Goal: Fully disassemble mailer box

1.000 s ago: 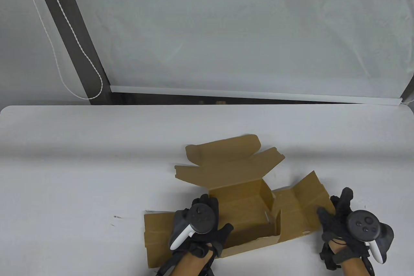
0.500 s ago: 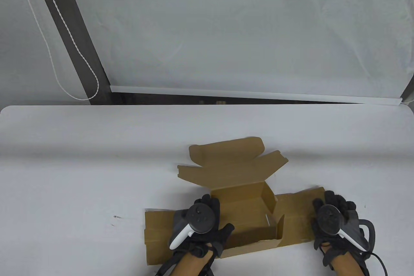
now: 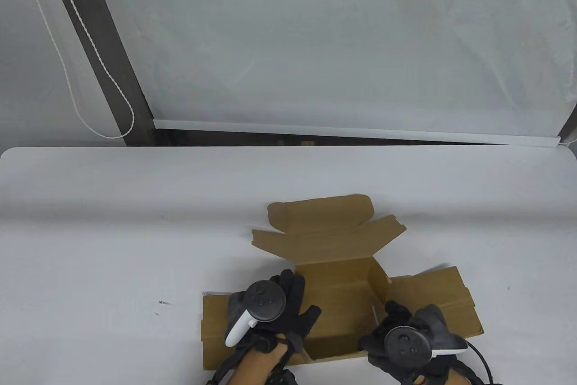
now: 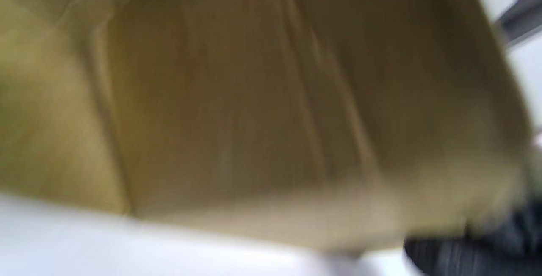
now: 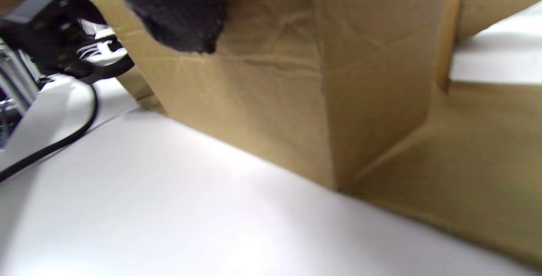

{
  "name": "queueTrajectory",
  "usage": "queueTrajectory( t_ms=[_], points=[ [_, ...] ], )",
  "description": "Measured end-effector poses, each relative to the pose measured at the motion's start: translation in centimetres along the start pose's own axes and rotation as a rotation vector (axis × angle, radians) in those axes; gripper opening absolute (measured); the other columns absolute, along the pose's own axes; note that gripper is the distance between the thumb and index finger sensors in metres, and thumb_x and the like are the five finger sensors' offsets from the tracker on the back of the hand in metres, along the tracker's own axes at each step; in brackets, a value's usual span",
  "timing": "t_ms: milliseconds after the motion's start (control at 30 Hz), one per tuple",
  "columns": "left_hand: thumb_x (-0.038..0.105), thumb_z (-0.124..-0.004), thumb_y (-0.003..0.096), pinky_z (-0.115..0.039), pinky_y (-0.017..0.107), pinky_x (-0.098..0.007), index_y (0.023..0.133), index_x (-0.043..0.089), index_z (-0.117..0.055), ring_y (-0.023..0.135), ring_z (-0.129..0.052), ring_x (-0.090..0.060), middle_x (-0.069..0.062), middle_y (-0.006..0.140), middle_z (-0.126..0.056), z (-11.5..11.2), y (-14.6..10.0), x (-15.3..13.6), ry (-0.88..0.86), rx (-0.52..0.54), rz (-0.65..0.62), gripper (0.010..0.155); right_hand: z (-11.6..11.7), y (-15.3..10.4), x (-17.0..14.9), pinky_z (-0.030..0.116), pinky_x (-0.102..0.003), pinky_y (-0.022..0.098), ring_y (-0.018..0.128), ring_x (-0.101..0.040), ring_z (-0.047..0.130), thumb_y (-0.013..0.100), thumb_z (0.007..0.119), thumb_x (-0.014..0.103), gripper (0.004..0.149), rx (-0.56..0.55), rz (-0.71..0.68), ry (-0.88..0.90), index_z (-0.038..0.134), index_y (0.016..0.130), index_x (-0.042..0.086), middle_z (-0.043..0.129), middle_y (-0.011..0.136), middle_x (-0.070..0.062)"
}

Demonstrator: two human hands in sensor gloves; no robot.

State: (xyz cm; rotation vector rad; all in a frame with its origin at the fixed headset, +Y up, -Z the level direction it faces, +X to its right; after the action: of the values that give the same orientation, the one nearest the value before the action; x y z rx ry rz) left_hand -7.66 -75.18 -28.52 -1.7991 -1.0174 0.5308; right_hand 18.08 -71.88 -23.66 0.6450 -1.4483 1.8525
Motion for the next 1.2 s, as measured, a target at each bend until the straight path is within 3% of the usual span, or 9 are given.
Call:
queueTrajectory(
  t_ms=[200, 300, 467, 600, 700, 833, 967, 1067, 1200],
  points=[
    [0.045, -0.067, 0.0568, 0.009, 0.065, -0.066, 0.115, 0.024, -0.038, 0.103, 0.010, -0.039, -0.009, 0.117, 0.001, 3.1, -0.1, -3.5, -0.012, 0.083, 0.175, 0.069, 0.2, -0.2, 0.4, 0.053, -0.067, 0.067, 0.066, -0.041, 0.099, 0.049, 0.084, 0.032, 0.041, 0.071, -0.015, 0.045, 0.087, 0.084, 0.011, 0.103, 0.069, -0.022],
    [0.043, -0.067, 0.0575, 0.017, 0.063, -0.062, 0.115, 0.031, -0.039, 0.100, 0.019, -0.033, -0.005, 0.114, 0.011, 2.9, -0.5, -6.9, -0.079, -0.022, 0.441, 0.066, 0.2, -0.2, 0.4, 0.053, -0.068, 0.067, 0.065, -0.041, 0.099, 0.049, 0.084, 0.032, 0.041, 0.065, -0.025, 0.051, 0.087, 0.084, 0.011, 0.103, 0.069, -0.022],
    [0.047, -0.064, 0.0582, 0.019, 0.062, -0.060, 0.115, 0.037, -0.029, 0.098, 0.025, -0.031, -0.003, 0.110, 0.019, 2.1, -0.2, -7.5, 0.041, -0.120, 0.538, 0.067, 0.4, -0.2, 0.6, 0.053, -0.068, 0.067, 0.065, -0.042, 0.099, 0.049, 0.084, 0.032, 0.041, 0.054, -0.048, 0.059, 0.087, 0.084, 0.011, 0.102, 0.069, -0.022],
    [0.050, -0.062, 0.0570, 0.017, 0.061, -0.062, 0.116, 0.020, -0.030, 0.098, 0.021, -0.034, -0.007, 0.111, 0.014, 1.9, 0.0, -5.1, 0.100, -0.113, 0.398, 0.073, 0.4, -0.1, 0.8, 0.055, -0.067, 0.066, 0.063, -0.041, 0.100, 0.049, 0.084, 0.032, 0.041, 0.026, -0.052, 0.042, 0.087, 0.084, 0.011, 0.103, 0.068, -0.022],
    [0.051, -0.062, 0.0565, 0.009, 0.061, -0.065, 0.115, 0.017, -0.035, 0.101, 0.011, -0.040, -0.014, 0.116, 0.001, 1.4, -0.3, -1.3, 0.160, -0.070, 0.118, 0.074, 0.3, 0.0, 0.8, 0.061, -0.063, 0.062, 0.060, -0.040, 0.101, 0.049, 0.085, 0.033, 0.042, -0.028, -0.027, 0.024, 0.088, 0.084, 0.011, 0.104, 0.067, -0.021],
    [0.053, -0.063, 0.0562, -0.003, 0.063, -0.068, 0.113, 0.011, -0.043, 0.103, -0.009, -0.046, -0.022, 0.119, -0.027, -2.3, -0.2, 2.6, 0.206, -0.352, -0.147, 0.074, 0.1, -0.3, -0.3, 0.070, -0.056, 0.051, 0.050, -0.039, 0.103, 0.048, 0.085, 0.034, 0.042, -0.077, 0.066, 0.034, 0.089, 0.084, 0.012, 0.105, 0.068, -0.022],
    [0.052, -0.072, 0.0532, -0.009, 0.064, -0.070, 0.107, 0.004, -0.059, 0.102, -0.029, -0.050, -0.028, 0.112, -0.053, -5.6, -0.2, 4.2, 0.262, -0.509, -0.164, 0.073, 0.3, -0.5, -0.6, 0.071, -0.056, 0.049, 0.047, -0.040, 0.103, 0.048, 0.087, 0.034, 0.042, -0.108, 0.114, 0.093, 0.090, 0.084, 0.012, 0.105, 0.067, -0.023],
    [0.044, -0.079, 0.0514, -0.013, 0.065, -0.073, 0.098, 0.005, -0.077, 0.099, -0.048, -0.053, -0.027, 0.100, -0.077, -5.8, -0.4, 5.7, 0.396, -0.456, -0.245, 0.061, 0.2, -0.4, -0.6, 0.070, -0.057, 0.051, 0.048, -0.040, 0.102, 0.048, 0.086, 0.034, 0.042, -0.092, 0.094, 0.084, 0.089, 0.084, 0.013, 0.104, 0.067, -0.023],
    [0.041, -0.079, 0.0519, -0.023, 0.066, -0.075, 0.098, 0.005, -0.076, 0.096, -0.061, -0.051, -0.026, 0.098, -0.080, -6.7, -1.0, 6.9, 0.475, -0.505, -0.310, 0.058, 0.3, -0.5, -1.6, 0.068, -0.058, 0.052, 0.051, -0.042, 0.099, 0.049, 0.084, 0.037, 0.045, -0.018, 0.096, 0.239, 0.088, 0.086, 0.011, 0.101, 0.070, -0.026]
  ],
)
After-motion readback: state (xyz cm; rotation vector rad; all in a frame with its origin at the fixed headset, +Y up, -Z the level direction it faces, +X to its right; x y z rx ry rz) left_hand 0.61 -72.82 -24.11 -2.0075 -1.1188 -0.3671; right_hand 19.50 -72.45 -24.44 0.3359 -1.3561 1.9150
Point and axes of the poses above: the tracker on the back of each hand, its own x axis roughly to the thumb side, its own y axis roughly from the wrist to the fingertips, z = x × y, the point moved 1 cm from there along y, roughly from the wrist to the fingertips
